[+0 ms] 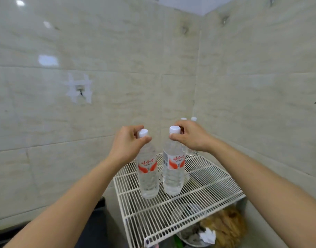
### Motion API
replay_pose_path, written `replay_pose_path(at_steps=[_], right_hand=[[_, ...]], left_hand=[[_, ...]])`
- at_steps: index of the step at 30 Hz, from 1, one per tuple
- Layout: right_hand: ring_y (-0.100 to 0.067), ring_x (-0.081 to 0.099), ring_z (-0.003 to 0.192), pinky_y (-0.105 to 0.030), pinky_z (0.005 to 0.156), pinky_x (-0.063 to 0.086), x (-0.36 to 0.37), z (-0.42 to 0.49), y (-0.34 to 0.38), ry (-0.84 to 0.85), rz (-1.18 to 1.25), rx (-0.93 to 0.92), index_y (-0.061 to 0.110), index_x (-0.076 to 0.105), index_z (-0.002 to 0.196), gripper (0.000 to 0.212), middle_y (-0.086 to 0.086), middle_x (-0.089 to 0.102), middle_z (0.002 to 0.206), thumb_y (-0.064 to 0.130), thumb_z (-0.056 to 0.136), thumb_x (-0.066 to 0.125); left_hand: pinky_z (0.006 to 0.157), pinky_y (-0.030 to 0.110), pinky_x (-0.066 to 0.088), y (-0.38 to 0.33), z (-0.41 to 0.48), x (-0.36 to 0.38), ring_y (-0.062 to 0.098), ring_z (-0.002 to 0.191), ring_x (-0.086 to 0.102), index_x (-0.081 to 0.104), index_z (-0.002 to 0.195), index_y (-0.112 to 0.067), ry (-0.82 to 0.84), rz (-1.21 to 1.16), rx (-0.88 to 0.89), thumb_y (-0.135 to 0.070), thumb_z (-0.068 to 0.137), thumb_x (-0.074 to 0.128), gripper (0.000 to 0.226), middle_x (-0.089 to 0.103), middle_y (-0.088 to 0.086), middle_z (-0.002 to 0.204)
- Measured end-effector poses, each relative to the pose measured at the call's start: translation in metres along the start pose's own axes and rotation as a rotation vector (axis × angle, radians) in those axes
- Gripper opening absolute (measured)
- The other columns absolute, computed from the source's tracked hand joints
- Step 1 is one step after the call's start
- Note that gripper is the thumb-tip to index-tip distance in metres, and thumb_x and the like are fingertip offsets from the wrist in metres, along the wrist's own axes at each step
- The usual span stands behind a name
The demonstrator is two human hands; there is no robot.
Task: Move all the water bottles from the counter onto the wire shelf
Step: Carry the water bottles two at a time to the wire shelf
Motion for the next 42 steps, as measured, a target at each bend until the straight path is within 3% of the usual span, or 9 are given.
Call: replay_pose_path(at_steps=[4,10,14,18,22,25,30,36,42], right_hand=[[-0.01,0.044,0.06,-0.032,0.06,0.037,0.004,0.053,-0.043,0.023,-0.063,0.0,0.003,0.057,0.077,0.02,0.001,0.051,0.07,0.02,0.08,0.066],[-0.014,0.048,0.066,-0.041,0.067,0.046,0.022,0.12,-0.103,0.083,-0.159,0.022,0.013,0.054,0.07,0.019,0.001,0.055,0.071,0.025,0.079,0.066],[-0.02,0.055,0.075,-0.043,0.071,0.048,0.036,0.154,-0.135,0.124,-0.186,0.039,0.009,0.06,0.081,0.019,-0.005,0.062,0.081,0.027,0.082,0.064],[-0.022,0.057,0.073,-0.045,0.068,0.05,0.05,0.186,-0.157,0.164,-0.223,0.026,0.019,0.055,0.073,0.018,-0.001,0.059,0.077,0.034,0.081,0.064],[-0.02,0.052,0.07,-0.043,0.065,0.049,0.062,0.204,-0.172,0.174,-0.242,0.029,0.03,0.044,0.064,0.024,0.002,0.051,0.076,0.039,0.078,0.062],[-0.018,0.049,0.07,-0.035,0.062,0.04,0.07,0.213,-0.181,0.178,-0.238,0.035,0.032,0.042,0.062,0.027,0.003,0.048,0.075,0.038,0.078,0.063],[-0.017,0.05,0.069,-0.031,0.059,0.036,0.076,0.221,-0.188,0.186,-0.228,0.05,0.031,0.044,0.065,0.028,0.004,0.05,0.077,0.036,0.082,0.066],[-0.022,0.056,0.082,-0.037,0.066,0.047,0.082,0.224,-0.196,0.206,-0.233,0.085,0.031,0.046,0.066,0.025,-0.003,0.056,0.088,0.038,0.08,0.066],[-0.022,0.057,0.079,-0.037,0.065,0.047,0.082,0.227,-0.198,0.215,-0.246,0.097,0.03,0.047,0.066,0.026,0.0,0.054,0.082,0.037,0.08,0.067]], left_hand=[[0.081,0.046,0.052,0.023,0.053,0.039,0.014,0.073,0.051,0.041,0.063,-0.035,0.018,0.005,-0.002,-0.028,0.077,0.073,0.035,0.051,-0.005,0.079],[0.057,0.03,0.037,0.059,0.124,0.092,0.014,0.06,0.045,0.047,0.077,-0.026,0.053,0.022,-0.015,-0.024,0.079,0.071,0.024,0.048,-0.001,0.063],[0.063,0.033,0.042,0.076,0.158,0.115,0.017,0.064,0.048,0.055,0.081,-0.027,0.061,0.024,-0.016,-0.024,0.08,0.071,0.016,0.053,0.003,0.066],[0.07,0.046,0.05,0.089,0.187,0.129,0.023,0.065,0.053,0.048,0.078,-0.027,0.045,0.062,-0.019,-0.026,0.079,0.071,0.023,0.065,0.02,0.077],[0.075,0.048,0.052,0.099,0.202,0.143,0.034,0.081,0.063,0.048,0.081,-0.026,0.055,0.069,-0.015,-0.027,0.08,0.07,0.023,0.068,0.02,0.084],[0.07,0.037,0.049,0.109,0.209,0.148,0.027,0.078,0.062,0.067,0.104,-0.021,0.052,0.089,-0.038,-0.029,0.081,0.07,0.024,0.066,0.01,0.081],[0.075,0.035,0.05,0.122,0.213,0.152,0.026,0.088,0.064,0.061,0.123,-0.011,0.041,0.108,-0.062,-0.03,0.082,0.069,0.046,0.07,0.013,0.096],[0.076,0.045,0.053,0.121,0.217,0.151,0.029,0.082,0.062,0.067,0.104,-0.004,0.033,0.109,-0.057,-0.028,0.082,0.07,0.032,0.069,0.014,0.085],[0.073,0.044,0.051,0.12,0.22,0.16,0.032,0.081,0.063,0.067,0.091,-0.018,0.076,0.087,-0.068,-0.028,0.083,0.069,0.014,0.067,0.014,0.081]])
Point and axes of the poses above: each hand's wrist, its own z-axis towards the middle knuckle, its own x-axis out of the palm, y = z × x, the point moved 9 cm from there along z, towards the middle knuckle
